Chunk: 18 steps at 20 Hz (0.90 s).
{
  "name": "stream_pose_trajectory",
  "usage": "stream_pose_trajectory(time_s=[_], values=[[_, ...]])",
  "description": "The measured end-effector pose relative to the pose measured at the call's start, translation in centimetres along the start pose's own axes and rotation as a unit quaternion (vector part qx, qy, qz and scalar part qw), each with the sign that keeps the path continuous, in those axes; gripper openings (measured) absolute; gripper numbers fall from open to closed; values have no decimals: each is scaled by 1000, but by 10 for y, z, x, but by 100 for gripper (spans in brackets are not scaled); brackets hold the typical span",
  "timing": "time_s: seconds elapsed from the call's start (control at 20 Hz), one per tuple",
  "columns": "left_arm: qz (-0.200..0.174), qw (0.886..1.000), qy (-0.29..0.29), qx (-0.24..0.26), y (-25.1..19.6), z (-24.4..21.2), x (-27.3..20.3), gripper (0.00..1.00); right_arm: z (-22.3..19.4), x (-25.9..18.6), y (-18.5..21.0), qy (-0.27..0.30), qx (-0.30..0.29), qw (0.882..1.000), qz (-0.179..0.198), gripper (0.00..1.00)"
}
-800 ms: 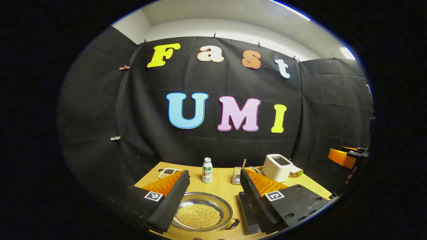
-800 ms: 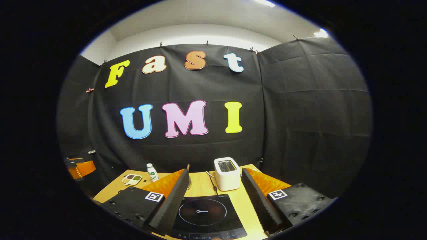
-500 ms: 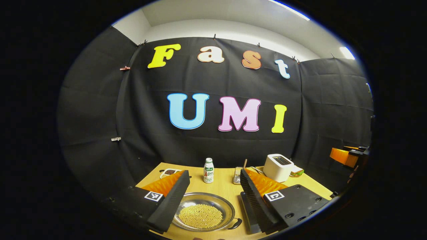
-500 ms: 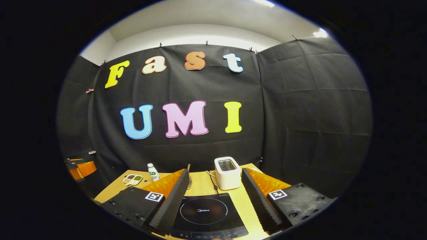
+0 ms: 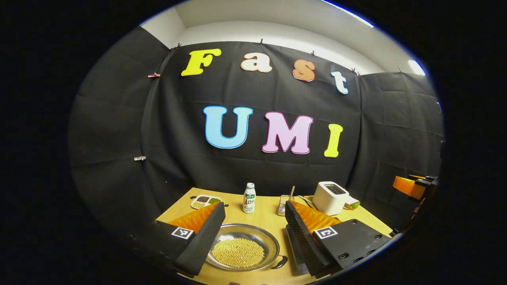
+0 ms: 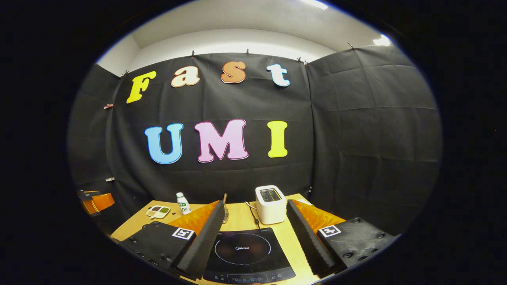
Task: First push the handle of the pot to place it horizontally, then grasp the pot with both hands and set it on the induction cooktop.
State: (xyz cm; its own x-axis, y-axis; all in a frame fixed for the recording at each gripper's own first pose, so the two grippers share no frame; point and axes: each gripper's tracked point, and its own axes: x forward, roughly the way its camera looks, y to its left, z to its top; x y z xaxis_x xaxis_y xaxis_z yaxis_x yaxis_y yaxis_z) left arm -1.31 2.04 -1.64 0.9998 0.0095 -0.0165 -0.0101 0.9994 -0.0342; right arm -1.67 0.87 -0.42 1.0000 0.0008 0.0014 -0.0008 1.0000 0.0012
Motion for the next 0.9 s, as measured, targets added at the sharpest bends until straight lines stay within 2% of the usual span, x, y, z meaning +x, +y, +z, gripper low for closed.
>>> stream_pose_trajectory(time_s=[0.05,0.1,0.5,0.9], values=[[1,1000,2,0,2,0,-1,95,-1,0,0,1,2,1000,1,93],[3,1000,3,2,3,-2,-1,95,-1,0,1,2,3,1000,2,98],[-2,999,31,4,6,-10,8,95,-3,10,7,14,8,1000,8,98],[-24,994,103,23,3,-36,37,95,-4,37,-11,20,28,999,1,98]])
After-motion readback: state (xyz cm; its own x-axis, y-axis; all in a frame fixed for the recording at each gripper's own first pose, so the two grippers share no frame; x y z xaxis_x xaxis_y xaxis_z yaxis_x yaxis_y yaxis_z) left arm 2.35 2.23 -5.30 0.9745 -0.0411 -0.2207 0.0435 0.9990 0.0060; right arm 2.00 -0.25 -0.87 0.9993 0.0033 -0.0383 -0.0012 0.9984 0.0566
